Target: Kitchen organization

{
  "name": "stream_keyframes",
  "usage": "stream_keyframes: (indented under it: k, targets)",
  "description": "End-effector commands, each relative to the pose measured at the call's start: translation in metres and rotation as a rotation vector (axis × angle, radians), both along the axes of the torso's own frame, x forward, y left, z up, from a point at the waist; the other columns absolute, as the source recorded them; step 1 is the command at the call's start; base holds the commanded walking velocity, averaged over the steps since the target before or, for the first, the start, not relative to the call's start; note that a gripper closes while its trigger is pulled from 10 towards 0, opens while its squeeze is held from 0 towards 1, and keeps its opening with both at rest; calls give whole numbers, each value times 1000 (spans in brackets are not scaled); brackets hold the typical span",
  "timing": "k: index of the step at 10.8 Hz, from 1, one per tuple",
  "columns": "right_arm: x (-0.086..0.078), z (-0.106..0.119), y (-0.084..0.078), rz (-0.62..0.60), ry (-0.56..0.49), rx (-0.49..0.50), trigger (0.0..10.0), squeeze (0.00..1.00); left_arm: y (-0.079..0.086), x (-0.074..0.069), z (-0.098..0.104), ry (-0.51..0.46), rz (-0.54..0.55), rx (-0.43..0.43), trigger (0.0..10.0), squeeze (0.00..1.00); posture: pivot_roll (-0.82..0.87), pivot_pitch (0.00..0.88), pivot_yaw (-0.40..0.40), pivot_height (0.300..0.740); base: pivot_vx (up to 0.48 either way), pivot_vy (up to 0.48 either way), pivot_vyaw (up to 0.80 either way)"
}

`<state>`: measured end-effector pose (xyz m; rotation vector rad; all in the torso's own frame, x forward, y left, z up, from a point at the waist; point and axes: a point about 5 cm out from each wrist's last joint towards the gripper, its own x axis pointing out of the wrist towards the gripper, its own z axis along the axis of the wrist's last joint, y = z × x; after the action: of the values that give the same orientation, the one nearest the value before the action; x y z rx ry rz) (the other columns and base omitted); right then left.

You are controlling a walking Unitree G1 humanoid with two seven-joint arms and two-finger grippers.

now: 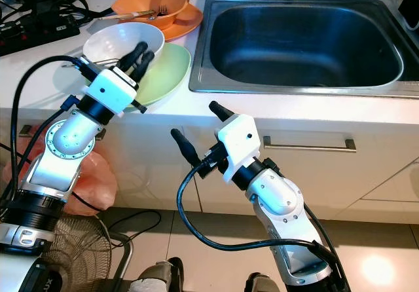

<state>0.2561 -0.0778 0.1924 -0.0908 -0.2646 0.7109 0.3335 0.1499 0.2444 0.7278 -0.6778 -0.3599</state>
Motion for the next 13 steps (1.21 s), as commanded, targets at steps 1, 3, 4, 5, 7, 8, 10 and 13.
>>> stream_keyframes:
  k: [1,3,4,5,7,8,10,13]
  targets:
    - [-1,2,1,12,-4,6,10000,0,1,-4,2,-32,4,16,0,0,35,162,58,740,0,0,0]
    - [1,2,1,5,-5,4,10000,0,0,-10,19,-158,23,31,0,0,36,156,59,740,0,0,0]
    - [1,1,1,4,-5,4,10000,0,2,-11,33,-228,43,27,0,0,38,152,59,740,0,0,0]
    - [2,1,2,3,-7,3,10000,0,7,-13,52,-309,75,29,0,0,41,148,59,740,0,0,0]
    - [4,1,2,-1,-14,4,10000,0,15,-18,90,-382,76,-117,0,0,47,142,57,740,0,0,0]
    - [4,1,3,-2,-16,4,10000,0,16,-11,98,-252,-11,-319,0,0,49,139,56,740,0,0,0]
    - [5,1,4,-3,-19,5,10000,0,12,0,102,-5,-261,-716,0,0,50,137,56,740,0,0,0]
    - [7,0,6,-15,-27,7,10000,0,14,8,107,240,-588,-1198,0,0,49,124,67,740,0,0,0]
